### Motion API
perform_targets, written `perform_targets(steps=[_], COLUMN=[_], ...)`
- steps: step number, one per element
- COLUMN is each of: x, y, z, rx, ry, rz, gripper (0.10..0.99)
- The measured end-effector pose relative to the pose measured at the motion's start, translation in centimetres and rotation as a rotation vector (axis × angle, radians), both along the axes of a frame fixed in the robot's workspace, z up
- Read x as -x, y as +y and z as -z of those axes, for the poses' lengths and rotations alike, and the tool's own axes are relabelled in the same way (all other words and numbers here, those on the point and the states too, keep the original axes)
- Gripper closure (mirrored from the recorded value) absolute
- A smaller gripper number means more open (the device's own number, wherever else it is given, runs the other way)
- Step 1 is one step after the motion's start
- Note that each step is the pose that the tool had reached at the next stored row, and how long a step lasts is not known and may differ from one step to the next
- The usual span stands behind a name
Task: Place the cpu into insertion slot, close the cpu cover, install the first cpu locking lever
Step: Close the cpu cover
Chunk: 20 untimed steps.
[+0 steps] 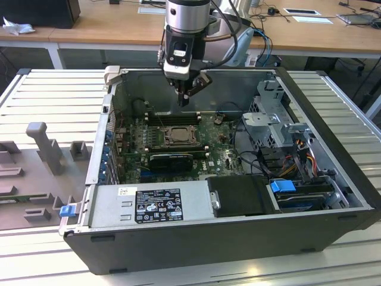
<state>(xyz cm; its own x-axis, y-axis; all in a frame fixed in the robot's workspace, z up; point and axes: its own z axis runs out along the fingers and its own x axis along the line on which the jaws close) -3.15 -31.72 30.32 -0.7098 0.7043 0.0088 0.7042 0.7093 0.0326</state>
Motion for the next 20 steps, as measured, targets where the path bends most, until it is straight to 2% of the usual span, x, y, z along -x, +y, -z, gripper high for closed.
perform_targets(steps=[20], x=[0.00], y=[0.00], z=[0.00], rx=[0.000], ry=[0.0000], rz=[-0.278], gripper=[0.980])
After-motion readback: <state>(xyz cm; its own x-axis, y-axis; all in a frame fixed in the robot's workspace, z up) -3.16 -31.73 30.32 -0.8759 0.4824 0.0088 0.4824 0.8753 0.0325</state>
